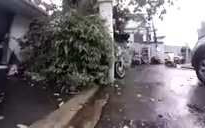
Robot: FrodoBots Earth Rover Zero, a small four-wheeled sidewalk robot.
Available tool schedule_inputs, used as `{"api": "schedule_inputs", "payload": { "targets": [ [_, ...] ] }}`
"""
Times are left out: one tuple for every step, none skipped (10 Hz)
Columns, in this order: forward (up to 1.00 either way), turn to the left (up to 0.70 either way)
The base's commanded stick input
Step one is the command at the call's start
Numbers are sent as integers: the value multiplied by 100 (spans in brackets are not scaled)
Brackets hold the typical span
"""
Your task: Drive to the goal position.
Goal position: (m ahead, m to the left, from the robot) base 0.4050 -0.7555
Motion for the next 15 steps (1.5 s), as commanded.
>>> {"api": "schedule_inputs", "payload": {
  "targets": [
    [0,-45],
    [0,-45],
    [0,-45],
    [0,-45],
    [0,-45],
    [0,-45],
    [0,-45],
    [0,-45],
    [0,-45],
    [92,-28],
    [100,-27],
    [100,-17],
    [100,0],
    [100,11],
    [100,27]
  ]
}}
